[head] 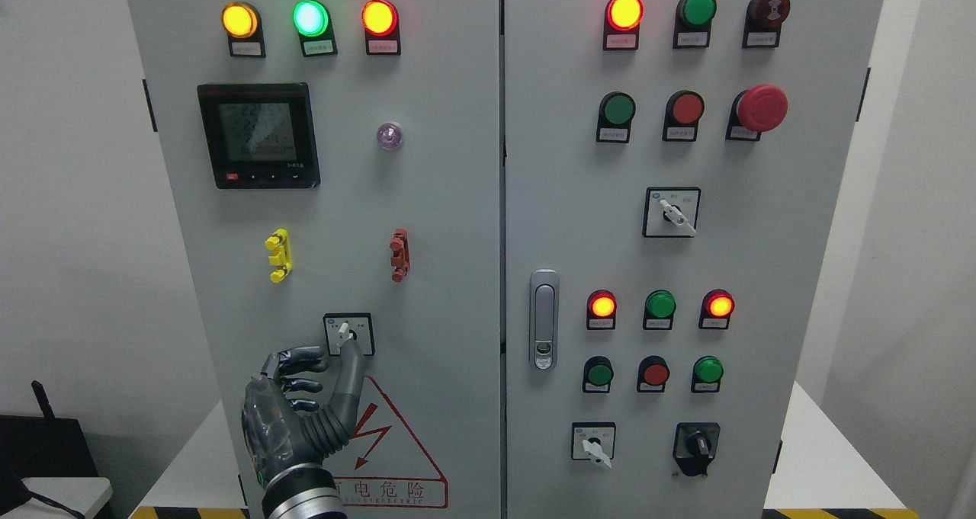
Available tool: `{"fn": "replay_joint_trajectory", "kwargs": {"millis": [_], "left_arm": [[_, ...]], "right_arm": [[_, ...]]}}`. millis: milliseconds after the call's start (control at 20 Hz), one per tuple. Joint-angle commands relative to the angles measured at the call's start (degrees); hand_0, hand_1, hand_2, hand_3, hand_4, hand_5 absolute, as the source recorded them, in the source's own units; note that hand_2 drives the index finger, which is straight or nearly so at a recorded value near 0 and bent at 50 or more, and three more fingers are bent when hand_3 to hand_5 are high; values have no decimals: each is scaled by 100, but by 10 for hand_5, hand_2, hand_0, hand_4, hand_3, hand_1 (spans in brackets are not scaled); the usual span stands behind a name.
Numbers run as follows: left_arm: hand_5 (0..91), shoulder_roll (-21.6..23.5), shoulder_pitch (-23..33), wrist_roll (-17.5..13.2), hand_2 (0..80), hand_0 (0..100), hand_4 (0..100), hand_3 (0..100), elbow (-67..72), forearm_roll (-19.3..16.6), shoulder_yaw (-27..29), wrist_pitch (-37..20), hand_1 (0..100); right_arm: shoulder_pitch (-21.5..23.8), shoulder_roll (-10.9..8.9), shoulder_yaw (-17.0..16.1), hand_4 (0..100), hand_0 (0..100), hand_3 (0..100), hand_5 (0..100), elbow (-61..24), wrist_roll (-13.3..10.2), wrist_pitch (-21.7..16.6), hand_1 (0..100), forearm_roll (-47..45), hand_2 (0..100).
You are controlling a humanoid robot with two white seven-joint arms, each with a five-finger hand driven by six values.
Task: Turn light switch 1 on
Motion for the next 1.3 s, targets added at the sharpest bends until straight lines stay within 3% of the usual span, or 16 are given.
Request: {"fn": "replay_joint_trajectory", "kwargs": {"millis": [0, 1253], "left_arm": [[649, -2, -121, -39, 480, 173, 690, 615, -4, 7, -8, 191, 557], [618, -2, -200, -65, 515, 212, 690, 621, 5, -2, -105, 675, 459]], "right_arm": [[0, 0, 0, 0, 120, 0, 0, 0, -1, -4, 389, -97, 0], [0, 0, 0, 0, 120, 0, 0, 0, -1, -4, 389, -97, 0]]}}
